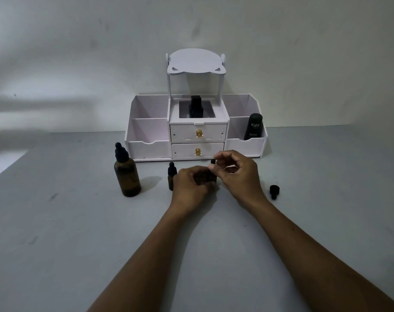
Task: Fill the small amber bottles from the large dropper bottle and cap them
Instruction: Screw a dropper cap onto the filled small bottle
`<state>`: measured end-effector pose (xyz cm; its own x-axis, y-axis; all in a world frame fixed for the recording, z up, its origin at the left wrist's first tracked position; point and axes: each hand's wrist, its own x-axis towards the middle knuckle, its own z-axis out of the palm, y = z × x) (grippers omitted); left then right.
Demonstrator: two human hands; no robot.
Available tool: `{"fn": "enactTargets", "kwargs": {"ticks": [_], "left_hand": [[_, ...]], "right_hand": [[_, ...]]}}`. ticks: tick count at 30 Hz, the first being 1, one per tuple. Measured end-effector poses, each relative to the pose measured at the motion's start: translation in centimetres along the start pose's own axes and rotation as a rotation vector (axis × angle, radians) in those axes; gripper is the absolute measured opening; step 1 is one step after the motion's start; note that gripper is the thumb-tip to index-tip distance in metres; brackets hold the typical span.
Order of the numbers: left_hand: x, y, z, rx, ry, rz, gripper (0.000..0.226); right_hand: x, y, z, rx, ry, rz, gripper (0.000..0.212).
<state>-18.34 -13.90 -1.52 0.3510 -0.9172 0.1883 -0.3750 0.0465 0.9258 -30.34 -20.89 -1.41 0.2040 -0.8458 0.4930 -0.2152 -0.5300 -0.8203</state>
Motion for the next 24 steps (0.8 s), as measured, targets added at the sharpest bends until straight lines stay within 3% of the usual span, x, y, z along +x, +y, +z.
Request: {"fn": "enactTargets", "kwargs": {"ticks": [3,7,11,17,24], "left_hand": [[-0.18,0.08,0.11,-0.045,-0.002,-0.012,0.031],[-0.06,0.0,0.04,-0.04,0.001,-0.011,0.032],[0.07,-0.1,0.02,-0.033,-0.004,-0.002,0.033],[0.15,-0.12,-0.05,-0.019,-0.011,0.011,0.033],[-0.1,0.09,-0.03,-0.017,-0.014,0.002,0.031]], "right_hand": [[-0.16,-0.02,0.16,0.035,-0.056,-0.013,0.029],[-0.02,-0.16,0.34,-0.028,-0.024,-0.039,0.022],[-0.09,-0.13,0.41,0.023,-0.005,-0.013,0.029],[0.03,-0.09,0.48,-0.015,0.033,0.007,0.015],[-0.13,0.1,0.41,0.01,-0.005,0.019,0.022]]}}
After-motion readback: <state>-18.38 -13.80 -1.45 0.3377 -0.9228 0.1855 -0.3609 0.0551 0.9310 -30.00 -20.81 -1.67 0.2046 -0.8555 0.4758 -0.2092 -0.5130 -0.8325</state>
